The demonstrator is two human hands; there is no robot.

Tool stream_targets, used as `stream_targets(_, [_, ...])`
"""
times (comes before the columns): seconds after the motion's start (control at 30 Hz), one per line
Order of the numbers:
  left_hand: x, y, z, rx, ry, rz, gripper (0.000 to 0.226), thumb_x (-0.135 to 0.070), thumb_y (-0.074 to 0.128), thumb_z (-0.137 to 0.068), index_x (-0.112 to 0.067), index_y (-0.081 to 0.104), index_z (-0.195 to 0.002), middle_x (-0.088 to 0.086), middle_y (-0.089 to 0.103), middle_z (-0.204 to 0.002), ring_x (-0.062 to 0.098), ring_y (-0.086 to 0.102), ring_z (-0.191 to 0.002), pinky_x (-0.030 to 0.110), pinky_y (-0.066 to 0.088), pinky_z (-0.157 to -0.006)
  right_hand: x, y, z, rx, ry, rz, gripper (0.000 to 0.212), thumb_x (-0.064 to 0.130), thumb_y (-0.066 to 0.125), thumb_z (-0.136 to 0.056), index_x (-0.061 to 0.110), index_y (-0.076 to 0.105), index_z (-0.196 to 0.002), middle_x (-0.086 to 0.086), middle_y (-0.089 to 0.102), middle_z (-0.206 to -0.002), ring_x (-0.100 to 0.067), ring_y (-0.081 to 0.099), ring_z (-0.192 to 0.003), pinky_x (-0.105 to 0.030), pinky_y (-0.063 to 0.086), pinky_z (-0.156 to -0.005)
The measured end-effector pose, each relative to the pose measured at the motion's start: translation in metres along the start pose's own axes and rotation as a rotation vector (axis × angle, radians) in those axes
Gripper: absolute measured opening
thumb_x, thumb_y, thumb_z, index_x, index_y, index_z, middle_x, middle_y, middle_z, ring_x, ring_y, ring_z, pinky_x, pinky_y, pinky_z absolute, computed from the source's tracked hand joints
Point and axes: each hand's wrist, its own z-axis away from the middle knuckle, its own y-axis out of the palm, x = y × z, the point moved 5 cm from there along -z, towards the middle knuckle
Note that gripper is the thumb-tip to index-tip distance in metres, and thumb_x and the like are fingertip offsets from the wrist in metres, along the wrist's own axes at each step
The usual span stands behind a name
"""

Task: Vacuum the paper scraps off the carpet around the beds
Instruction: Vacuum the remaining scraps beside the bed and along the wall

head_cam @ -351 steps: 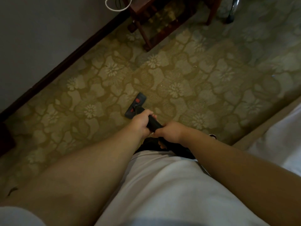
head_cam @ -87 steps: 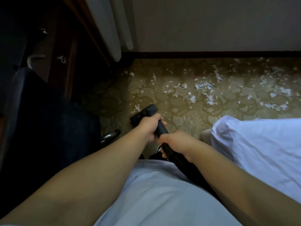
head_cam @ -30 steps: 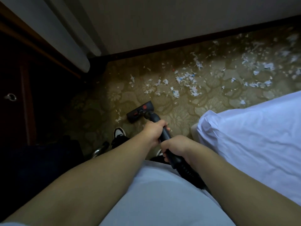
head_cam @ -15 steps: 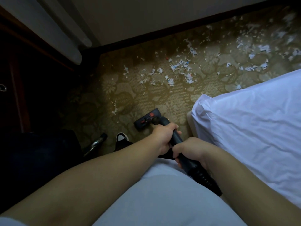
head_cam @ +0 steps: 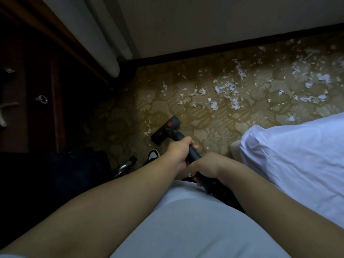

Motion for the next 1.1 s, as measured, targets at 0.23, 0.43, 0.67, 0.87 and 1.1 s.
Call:
stream_targets(0.23, [-0.078, -0.098, -0.016, -0.111, 0.025, 0.036, 0.009, -0.011, 0.062, -0.088, -0.007, 0.061, -0.096, 0.007, 0.064, -0.069, 0.022, 0.061, -0.070, 0.037, 0.054, -0.073, 0.094, 0.075, -0.025, 0.021, -0.032, 0.109, 0.012, 0.007, 0.069, -0.080, -0.002, 0.072, -0.086, -0.013, 0.070, -0.066, -0.029, 0.068, -0.063, -0.031, 0.057, -0.060])
stream_targets(0.43, [-0.115, -0.163, -0.023, -0.162, 0.033, 0.088, 0.013, -0.013, 0.064, -0.089, -0.006, 0.065, -0.100, 0.007, 0.066, -0.079, 0.021, 0.063, -0.075, 0.034, 0.053, -0.067, 0.141, 0.127, -0.043, 0.052, -0.069, 0.152, 0.016, 0.005, 0.066, -0.079, -0.004, 0.073, -0.090, -0.014, 0.071, -0.066, -0.029, 0.066, -0.061, -0.033, 0.057, -0.061])
stream_targets(0.67, [-0.108, -0.172, -0.017, -0.161, 0.020, 0.093, 0.012, -0.013, 0.062, -0.089, -0.005, 0.066, -0.096, 0.006, 0.064, -0.078, 0.020, 0.061, -0.077, 0.032, 0.051, -0.067, 0.141, 0.139, -0.045, 0.067, -0.078, 0.212, 0.016, 0.005, 0.067, -0.074, -0.005, 0.072, -0.086, -0.019, 0.071, -0.072, -0.033, 0.068, -0.066, -0.038, 0.057, -0.067])
stream_targets(0.87, [-0.061, -0.143, -0.009, -0.147, -0.013, 0.122, 0.004, -0.010, 0.061, -0.087, -0.006, 0.064, -0.088, 0.006, 0.062, -0.075, 0.019, 0.060, -0.074, 0.033, 0.053, -0.072, 0.096, 0.116, -0.033, 0.052, -0.082, 0.281, 0.018, 0.008, 0.069, -0.078, -0.001, 0.073, -0.093, -0.019, 0.075, -0.084, -0.031, 0.069, -0.069, -0.035, 0.056, -0.067])
stream_targets(1.1, [0.034, -0.064, 0.001, -0.153, 0.035, 0.074, 0.008, -0.009, 0.063, -0.085, -0.004, 0.065, -0.091, 0.007, 0.063, -0.071, 0.021, 0.061, -0.069, 0.032, 0.054, -0.066, -0.018, 0.055, -0.016, 0.040, -0.077, 0.214, 0.015, 0.007, 0.066, -0.075, -0.001, 0.074, -0.085, -0.017, 0.074, -0.076, -0.031, 0.071, -0.068, -0.040, 0.062, -0.071])
